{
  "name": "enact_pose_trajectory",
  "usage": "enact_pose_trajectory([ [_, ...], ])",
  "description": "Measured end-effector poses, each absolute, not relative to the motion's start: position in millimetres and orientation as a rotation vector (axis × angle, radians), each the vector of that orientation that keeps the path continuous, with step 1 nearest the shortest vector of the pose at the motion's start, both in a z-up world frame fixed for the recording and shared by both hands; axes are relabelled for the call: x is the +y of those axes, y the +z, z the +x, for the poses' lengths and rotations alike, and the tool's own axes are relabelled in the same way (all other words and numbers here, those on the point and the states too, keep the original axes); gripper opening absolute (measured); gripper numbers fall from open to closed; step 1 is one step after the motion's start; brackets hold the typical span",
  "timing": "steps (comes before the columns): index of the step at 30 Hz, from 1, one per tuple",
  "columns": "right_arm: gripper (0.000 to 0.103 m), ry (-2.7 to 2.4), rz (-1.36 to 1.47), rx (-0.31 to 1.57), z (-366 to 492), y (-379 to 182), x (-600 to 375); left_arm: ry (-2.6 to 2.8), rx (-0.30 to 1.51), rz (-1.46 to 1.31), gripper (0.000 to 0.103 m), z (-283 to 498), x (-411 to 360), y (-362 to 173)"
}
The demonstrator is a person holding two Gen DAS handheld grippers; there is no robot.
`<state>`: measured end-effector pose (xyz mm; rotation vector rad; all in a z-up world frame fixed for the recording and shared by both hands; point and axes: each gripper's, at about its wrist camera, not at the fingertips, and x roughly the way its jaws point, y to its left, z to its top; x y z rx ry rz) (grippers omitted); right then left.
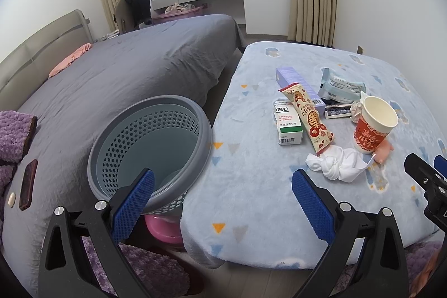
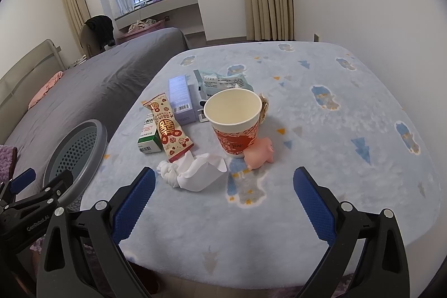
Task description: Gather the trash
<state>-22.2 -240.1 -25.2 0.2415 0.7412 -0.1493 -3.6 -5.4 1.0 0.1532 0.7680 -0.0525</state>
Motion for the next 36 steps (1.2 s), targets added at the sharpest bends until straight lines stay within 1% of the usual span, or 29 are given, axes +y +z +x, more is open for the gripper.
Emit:
enact_pose_trajectory([
  [36,0.095,-0.156,0.227,0.734,-23.8,-23.8,-237.2,-0.052,0.76,0.159,0.097,-5.3,-7.5,3.1],
])
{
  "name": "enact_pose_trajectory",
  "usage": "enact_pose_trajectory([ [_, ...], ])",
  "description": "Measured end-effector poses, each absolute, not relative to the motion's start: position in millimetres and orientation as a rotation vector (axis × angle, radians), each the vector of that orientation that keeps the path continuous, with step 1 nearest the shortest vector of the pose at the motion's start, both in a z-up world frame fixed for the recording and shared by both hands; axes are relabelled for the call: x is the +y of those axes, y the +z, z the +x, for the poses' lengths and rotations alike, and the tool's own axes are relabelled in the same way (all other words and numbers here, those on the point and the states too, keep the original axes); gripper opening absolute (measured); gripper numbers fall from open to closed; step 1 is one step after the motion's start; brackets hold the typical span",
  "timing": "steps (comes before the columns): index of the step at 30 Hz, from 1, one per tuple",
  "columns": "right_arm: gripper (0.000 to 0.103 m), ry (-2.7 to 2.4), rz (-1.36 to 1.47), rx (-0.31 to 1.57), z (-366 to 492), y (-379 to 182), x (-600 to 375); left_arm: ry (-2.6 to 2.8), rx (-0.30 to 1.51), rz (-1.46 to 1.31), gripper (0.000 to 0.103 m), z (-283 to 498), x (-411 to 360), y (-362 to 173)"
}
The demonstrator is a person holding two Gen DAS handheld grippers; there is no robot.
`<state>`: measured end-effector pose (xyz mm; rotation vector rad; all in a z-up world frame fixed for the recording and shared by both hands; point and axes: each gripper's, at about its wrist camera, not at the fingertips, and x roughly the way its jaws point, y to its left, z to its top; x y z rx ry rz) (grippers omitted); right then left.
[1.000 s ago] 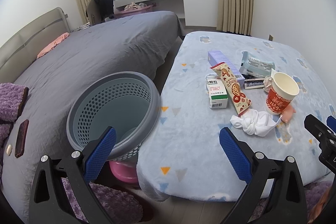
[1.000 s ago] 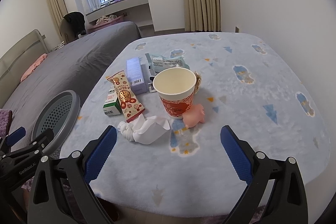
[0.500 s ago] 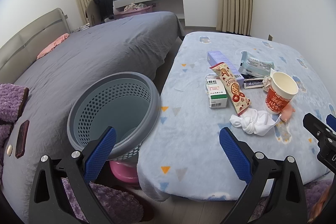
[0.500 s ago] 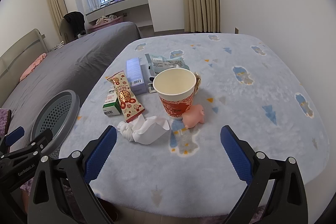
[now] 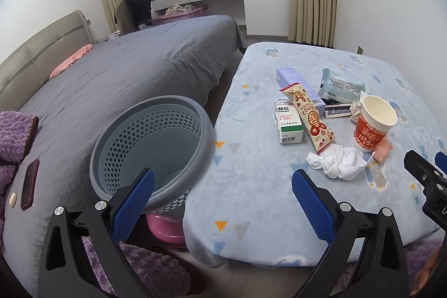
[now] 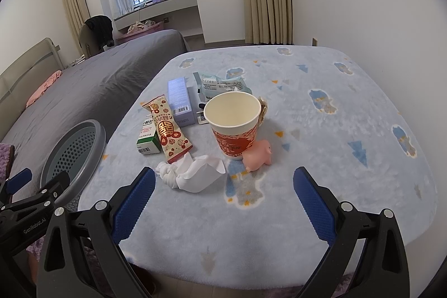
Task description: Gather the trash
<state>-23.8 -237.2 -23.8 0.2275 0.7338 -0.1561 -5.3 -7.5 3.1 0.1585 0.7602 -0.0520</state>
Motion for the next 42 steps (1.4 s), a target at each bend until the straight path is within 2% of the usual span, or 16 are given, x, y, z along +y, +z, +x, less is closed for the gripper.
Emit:
enact_pose_trajectory([
  [24,0.095,-0.157,0.219,0.74,-22,-25,-239,-0.052,0.761,0.16,0.097,-6,-8,3],
  [42,0.095,-0.216,0.174,0.825,-8,-53,-274,-0.083,0.82,0.142,0.097,21,-12,-19],
])
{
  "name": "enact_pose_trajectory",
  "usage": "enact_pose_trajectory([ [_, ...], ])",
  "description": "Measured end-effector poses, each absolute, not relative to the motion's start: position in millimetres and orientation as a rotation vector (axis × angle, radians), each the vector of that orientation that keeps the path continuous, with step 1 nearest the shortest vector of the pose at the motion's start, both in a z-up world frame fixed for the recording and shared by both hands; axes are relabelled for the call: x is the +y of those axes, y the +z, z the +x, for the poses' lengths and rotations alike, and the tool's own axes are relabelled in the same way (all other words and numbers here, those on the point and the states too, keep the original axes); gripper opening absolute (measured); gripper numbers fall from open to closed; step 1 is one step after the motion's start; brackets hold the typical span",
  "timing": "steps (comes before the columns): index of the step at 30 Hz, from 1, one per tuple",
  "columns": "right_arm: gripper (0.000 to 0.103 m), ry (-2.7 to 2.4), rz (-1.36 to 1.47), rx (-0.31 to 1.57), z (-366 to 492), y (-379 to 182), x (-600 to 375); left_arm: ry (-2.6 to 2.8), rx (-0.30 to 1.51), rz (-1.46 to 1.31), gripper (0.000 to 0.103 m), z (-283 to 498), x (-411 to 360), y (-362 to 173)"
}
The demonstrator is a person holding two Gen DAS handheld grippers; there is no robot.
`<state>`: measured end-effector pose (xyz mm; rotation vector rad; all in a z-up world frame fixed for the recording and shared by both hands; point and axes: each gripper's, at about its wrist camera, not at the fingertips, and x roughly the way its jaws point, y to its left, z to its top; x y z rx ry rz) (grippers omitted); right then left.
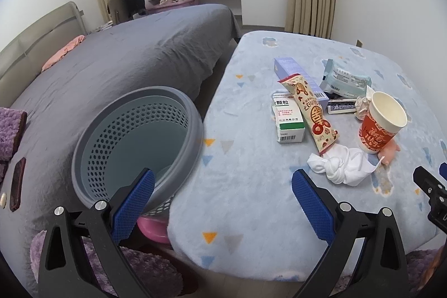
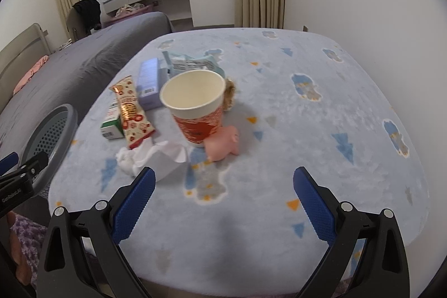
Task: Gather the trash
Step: 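Grasp the pink toy pig with the right gripper while the left gripper approaches the white tissue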
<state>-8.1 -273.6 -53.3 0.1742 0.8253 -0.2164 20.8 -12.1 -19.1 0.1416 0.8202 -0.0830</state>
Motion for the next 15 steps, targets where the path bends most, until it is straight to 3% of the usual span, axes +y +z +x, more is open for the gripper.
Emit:
enact_pose_trajectory([
  [15,0.094,-0.178,0.103,0.955,59,-97,-295,-0.156,0.868,0.165,0.097,41,-55,-45],
])
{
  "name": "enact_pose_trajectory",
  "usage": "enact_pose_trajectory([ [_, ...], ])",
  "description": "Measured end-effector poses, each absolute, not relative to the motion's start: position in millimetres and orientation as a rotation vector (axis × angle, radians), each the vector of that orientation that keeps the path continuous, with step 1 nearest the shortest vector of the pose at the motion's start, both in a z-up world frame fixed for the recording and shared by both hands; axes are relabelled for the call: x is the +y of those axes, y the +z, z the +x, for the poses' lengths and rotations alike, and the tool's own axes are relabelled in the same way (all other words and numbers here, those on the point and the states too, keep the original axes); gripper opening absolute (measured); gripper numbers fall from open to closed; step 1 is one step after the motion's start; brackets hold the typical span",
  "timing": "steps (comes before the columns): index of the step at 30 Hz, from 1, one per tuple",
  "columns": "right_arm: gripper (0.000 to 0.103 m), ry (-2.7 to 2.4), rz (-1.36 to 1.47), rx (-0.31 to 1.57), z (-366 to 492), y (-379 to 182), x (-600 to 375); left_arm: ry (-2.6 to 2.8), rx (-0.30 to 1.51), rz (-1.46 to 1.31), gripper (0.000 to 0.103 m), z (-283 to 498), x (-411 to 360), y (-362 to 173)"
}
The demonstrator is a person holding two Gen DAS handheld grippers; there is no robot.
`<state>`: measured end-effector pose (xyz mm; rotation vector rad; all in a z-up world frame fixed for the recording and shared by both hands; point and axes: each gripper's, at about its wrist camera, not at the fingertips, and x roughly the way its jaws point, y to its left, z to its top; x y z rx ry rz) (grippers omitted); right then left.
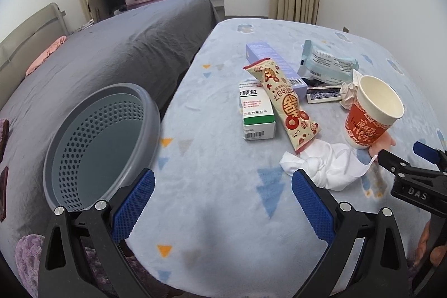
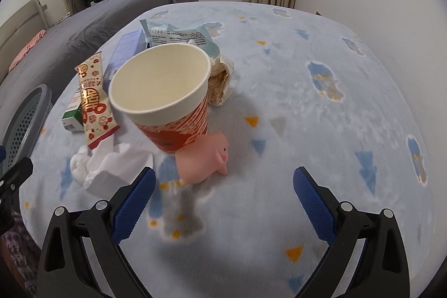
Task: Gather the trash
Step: 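Grasp the pink toy pig with the right gripper while the left gripper approaches the white tissue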
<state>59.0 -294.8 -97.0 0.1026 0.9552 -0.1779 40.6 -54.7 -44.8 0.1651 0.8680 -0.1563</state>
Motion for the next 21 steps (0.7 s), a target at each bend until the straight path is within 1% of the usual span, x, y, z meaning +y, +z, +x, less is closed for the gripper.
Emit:
enact_pose_trajectory([
  [14,0.093,-0.147,0.121,0.988,80,-112,-299,-0.174,0.883,0.19,0.097,46,-71,-58],
  [16,0.078,-0.137,0.114,0.994,81,-113,-297,-0.178,0.888,0.192,0.097,46,-73,-59],
  [17,0.069,-0.129,0.11,1.005,80,-114,-295,-0.184,0.891,0.191,0.097,45,-73,-59],
  [18,0.065,-0.118,0.112,1.018,81,-115,-293,-0.186,0.893,0.191,0.097,45,-74,-60],
  [19,0.065,-0.119,0.108,1.017,81,-116,-292,-0.186,0.894,0.193,0.097,44,-76,-60],
  [20,0.059,-0.114,0.105,1.011,80,-115,-290,-0.188,0.895,0.195,0.097,43,-77,-60],
  [21,0.049,-0.104,0.107,1.011,79,-114,-290,-0.19,0.896,0.195,0.097,42,-77,-59],
])
